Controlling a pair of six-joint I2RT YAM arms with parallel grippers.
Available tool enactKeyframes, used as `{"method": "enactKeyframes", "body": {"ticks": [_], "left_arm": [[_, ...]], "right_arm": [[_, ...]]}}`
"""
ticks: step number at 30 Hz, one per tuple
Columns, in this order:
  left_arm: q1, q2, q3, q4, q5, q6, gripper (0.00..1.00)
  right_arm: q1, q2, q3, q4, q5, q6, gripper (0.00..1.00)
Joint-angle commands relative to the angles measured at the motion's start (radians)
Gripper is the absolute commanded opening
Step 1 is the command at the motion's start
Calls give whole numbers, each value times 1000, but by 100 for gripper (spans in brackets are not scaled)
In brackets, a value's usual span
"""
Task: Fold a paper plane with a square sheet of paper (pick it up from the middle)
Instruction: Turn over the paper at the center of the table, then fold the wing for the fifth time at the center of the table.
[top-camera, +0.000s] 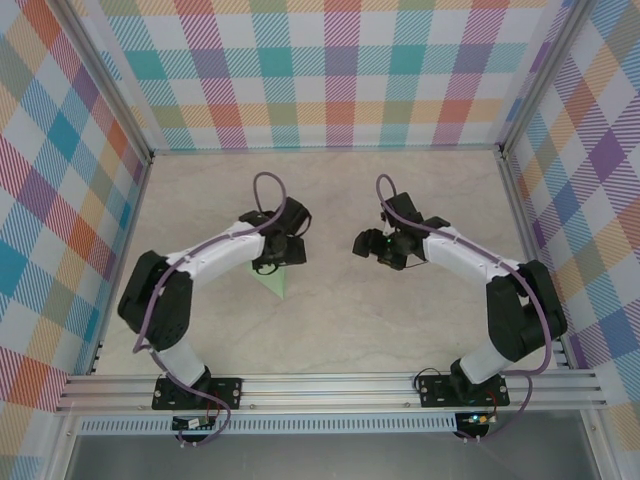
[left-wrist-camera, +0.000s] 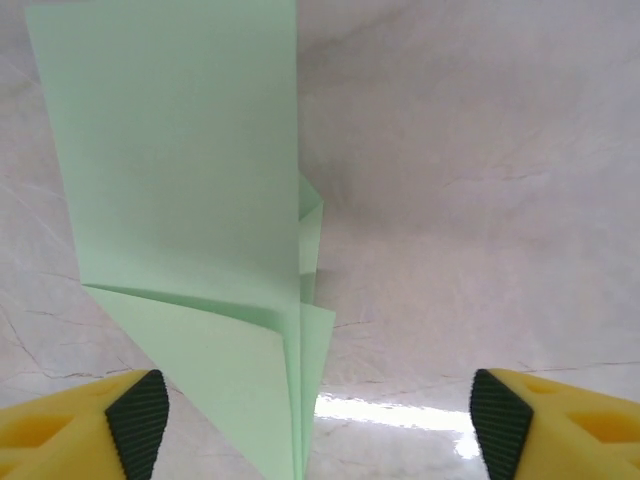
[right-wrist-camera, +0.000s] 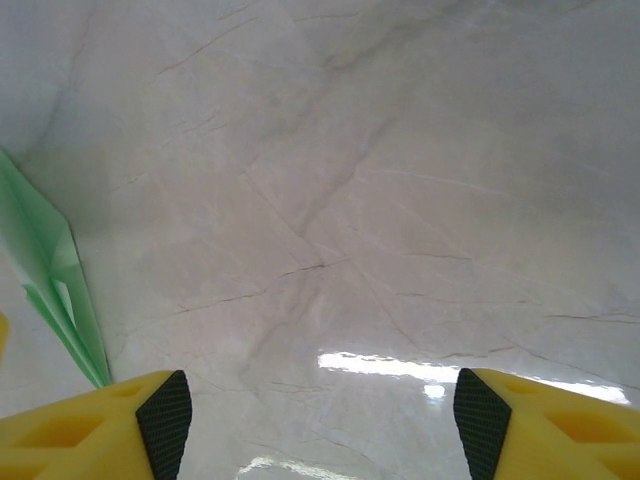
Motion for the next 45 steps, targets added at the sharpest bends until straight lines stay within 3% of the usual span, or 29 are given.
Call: {"method": "enactKeyframes", "body": {"ticks": [1,7,15,19,29,36,45], "left_arm": [[82,-99,-66,52,90,-10,87],[232,-216,-191,63,76,-40,95],[413,-365,-330,51,74,-74,100],[458,-411,-368,48,91,-71,100],[462,-408,-389,54,128,-51,100],[462,-405,-391,71,181,-20,100],[459,-424,-420,128,302,35,100]], "right_arm": [[97,54,39,57,-13,20,65],[302,213,172,132,-16,70,43],[438,446,423,134,-56,83,31],[441,541,513,116,-81,98,27],[435,674,634,8,-42,35,25],[398,624,524,-42,-83,-167,25],[289,397,236,-51,-164,-528,26]]}}
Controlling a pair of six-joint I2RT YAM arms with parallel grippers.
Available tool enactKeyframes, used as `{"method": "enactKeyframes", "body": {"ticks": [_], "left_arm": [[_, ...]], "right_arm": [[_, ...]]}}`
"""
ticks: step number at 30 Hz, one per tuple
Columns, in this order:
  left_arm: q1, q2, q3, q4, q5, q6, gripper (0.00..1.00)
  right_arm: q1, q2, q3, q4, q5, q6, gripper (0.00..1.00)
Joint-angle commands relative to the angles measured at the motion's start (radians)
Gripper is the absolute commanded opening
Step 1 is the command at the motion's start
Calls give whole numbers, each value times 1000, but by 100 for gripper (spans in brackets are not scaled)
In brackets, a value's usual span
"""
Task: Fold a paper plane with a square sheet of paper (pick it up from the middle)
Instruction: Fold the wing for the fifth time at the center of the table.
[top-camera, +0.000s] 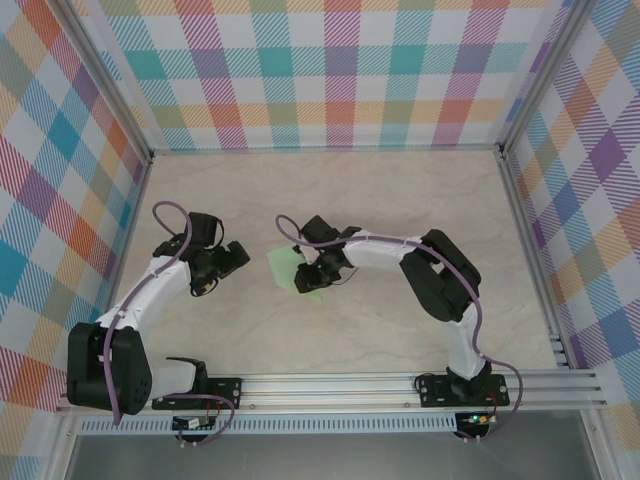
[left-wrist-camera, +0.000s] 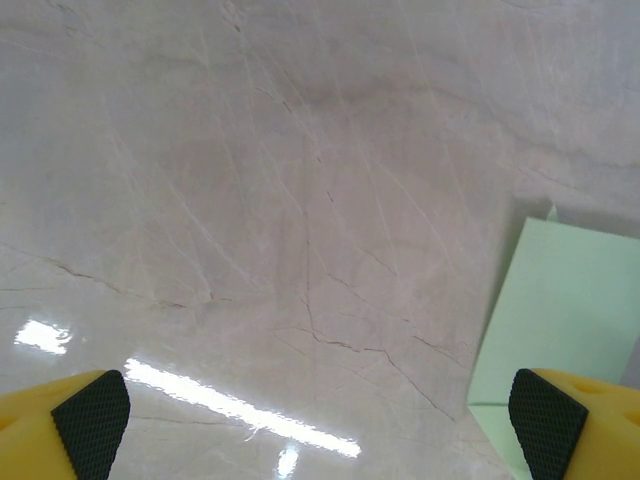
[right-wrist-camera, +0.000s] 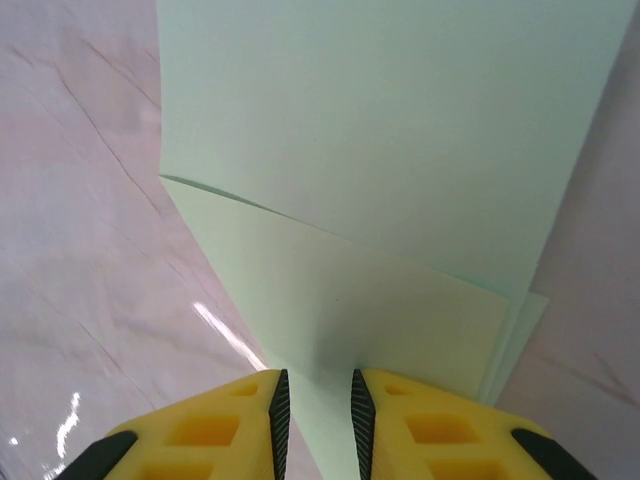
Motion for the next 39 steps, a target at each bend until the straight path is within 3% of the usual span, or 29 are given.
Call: {"method": "enactKeyframes", "body": {"ticks": [1,4,11,14,23,39], "left_arm": [[8,-19,-24,41,75,32,100],[1,-16,-34,65,100,26,100],[-55,6,-55,126,144,-20,100],[-82,12,-69,152,156,-53,99],[-121,11,-102,219,211,-96,98],[-232,93,-106,334,308,-167,85]], "right_arm": [[-27,-88,-70,-63,-22,-183,27],[-29,-153,-81,-43,-16,-149,28],[-27,-220,-142,143,56,270,31],[-28,-209,-171,188,99,353,29],[-34,-126,-133,181,70,369,28],[-96,-70,-193,226,3,421,27]]}}
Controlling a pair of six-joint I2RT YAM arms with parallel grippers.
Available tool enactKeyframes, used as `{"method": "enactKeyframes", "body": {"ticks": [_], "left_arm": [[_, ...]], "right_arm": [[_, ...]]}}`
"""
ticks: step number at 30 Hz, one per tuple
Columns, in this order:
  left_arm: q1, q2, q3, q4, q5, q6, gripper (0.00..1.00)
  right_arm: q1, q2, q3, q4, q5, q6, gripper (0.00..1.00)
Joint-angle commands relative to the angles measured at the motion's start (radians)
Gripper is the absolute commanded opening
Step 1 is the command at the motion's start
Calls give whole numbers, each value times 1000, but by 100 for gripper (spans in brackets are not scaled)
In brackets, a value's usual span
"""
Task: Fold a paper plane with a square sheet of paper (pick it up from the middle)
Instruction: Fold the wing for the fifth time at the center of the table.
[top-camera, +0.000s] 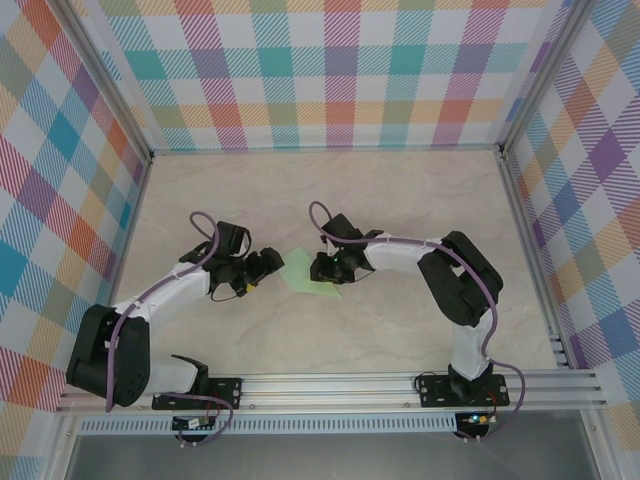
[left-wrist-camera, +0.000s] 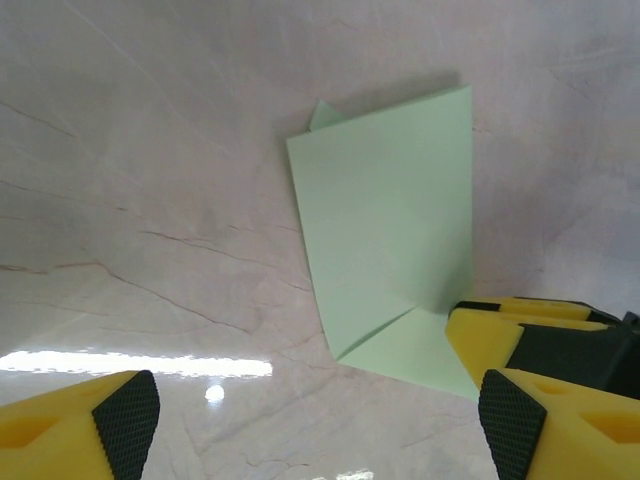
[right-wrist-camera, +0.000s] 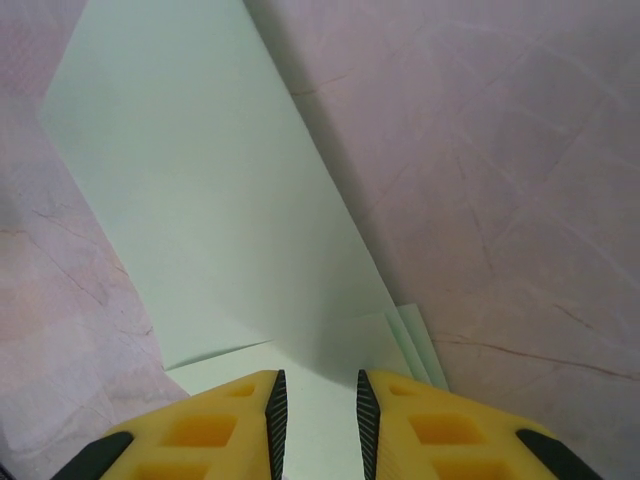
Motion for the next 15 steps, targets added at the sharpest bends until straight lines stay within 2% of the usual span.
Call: {"method": "enactKeyframes", "body": {"ticks": [1,7,15], "left_arm": [[-40,41,-12,75,45,-53,84],[-107,121,-13,170,68,-152,76],[-153,199,-6,243,76,-241,63]], "right_arm": [[-31,24,-39,42,-60,42,27],[-85,38,-104,103,-145,102,27],[-132,47,-162,169,-214,158,27]]}}
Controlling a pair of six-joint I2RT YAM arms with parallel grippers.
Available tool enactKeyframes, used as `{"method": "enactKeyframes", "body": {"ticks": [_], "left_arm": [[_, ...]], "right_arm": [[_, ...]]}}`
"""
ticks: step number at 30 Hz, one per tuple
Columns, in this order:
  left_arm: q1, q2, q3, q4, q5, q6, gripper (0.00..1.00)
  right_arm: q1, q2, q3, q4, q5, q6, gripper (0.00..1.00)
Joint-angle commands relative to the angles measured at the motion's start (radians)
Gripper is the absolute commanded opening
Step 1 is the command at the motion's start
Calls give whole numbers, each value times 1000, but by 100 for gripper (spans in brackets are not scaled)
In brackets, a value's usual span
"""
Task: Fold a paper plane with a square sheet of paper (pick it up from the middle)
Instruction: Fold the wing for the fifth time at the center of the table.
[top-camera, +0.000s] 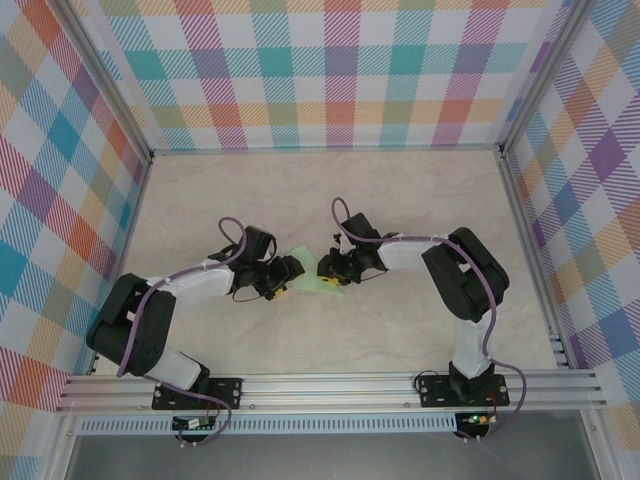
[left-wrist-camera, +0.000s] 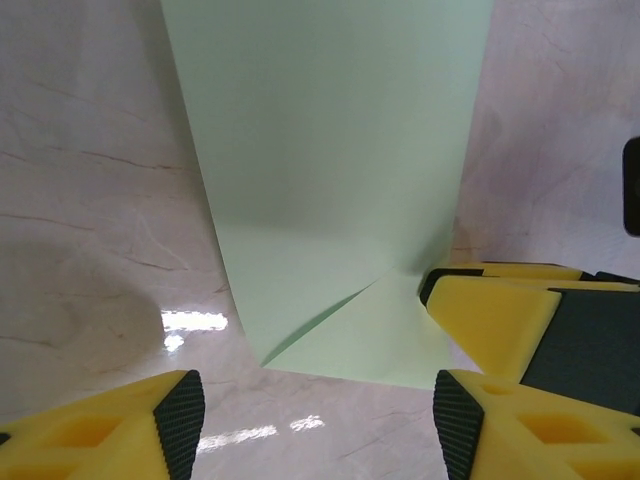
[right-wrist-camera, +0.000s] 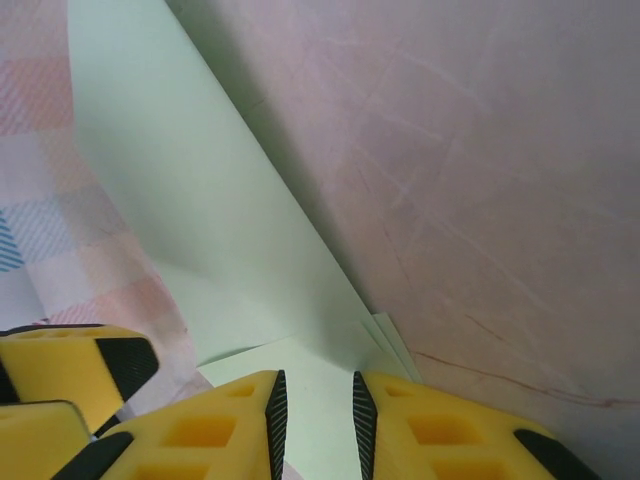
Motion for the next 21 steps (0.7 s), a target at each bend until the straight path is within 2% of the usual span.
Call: {"method": "enactKeyframes", "body": {"ticks": [1,21], "left_arm": [[-15,24,-3,38,10,-59,62],[-41,114,31,130,36,-107,41]], "right_arm": [[-28,46,-49,-12,1,39,27],[-50,30,-91,61,-49,40,30]]}}
